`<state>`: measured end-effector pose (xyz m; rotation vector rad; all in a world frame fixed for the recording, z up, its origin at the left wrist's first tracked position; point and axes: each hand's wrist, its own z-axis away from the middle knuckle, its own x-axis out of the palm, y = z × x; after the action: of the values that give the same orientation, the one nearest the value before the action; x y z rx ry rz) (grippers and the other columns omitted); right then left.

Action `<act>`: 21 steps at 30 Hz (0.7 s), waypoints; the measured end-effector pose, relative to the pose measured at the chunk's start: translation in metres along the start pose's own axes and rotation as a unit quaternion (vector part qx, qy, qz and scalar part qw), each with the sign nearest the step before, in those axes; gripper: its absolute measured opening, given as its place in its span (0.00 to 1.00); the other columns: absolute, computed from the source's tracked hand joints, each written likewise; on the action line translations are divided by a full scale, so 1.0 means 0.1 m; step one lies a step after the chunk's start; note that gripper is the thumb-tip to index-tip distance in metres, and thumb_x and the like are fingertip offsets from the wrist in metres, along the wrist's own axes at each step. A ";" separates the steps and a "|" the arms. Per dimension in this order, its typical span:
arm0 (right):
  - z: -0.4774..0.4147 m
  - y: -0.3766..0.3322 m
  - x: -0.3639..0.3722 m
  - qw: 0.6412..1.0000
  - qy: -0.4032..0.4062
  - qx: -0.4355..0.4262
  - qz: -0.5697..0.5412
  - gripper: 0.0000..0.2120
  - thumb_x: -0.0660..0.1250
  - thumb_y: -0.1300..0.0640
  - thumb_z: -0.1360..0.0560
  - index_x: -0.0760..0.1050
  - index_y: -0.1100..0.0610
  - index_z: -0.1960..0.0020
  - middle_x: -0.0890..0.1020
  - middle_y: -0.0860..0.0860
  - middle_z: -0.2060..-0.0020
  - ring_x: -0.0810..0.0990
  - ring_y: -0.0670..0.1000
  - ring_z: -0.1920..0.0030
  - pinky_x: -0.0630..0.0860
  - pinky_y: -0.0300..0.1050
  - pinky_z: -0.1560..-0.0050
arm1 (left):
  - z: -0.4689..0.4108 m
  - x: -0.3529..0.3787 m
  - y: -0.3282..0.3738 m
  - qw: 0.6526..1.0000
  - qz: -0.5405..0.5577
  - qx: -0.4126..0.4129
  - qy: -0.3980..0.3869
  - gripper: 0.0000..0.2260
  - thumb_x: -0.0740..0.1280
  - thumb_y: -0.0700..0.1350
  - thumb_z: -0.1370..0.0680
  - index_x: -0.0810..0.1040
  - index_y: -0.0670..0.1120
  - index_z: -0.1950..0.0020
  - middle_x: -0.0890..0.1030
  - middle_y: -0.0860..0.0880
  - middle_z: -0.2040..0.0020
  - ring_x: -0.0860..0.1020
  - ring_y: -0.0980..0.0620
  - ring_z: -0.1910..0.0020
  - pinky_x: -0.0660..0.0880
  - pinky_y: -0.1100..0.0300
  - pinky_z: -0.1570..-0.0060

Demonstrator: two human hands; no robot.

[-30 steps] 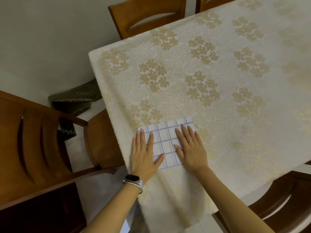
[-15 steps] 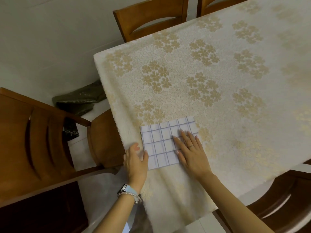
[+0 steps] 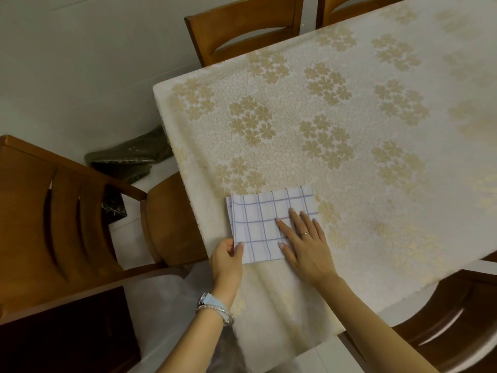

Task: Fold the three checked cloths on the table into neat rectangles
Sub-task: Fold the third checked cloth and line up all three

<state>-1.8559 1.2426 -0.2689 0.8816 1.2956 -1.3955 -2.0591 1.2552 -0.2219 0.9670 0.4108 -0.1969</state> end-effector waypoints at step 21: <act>-0.02 -0.32 0.08 0.998 0.004 -0.061 -0.020 0.34 0.49 0.32 0.22 0.60 0.50 0.23 0.58 0.55 0.21 0.52 0.61 0.21 0.50 0.59 0.24 | 0.45 0.17 0.35 0.984 0.089 0.151 -0.034 0.09 0.68 0.37 0.22 0.73 0.50 0.53 0.80 0.63 0.47 0.80 0.64 0.49 0.77 0.68 0.54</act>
<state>-1.8888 1.2413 -0.2689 0.7834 1.3957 -1.3286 -2.0201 1.2374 -0.1806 1.2864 0.2322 -0.1306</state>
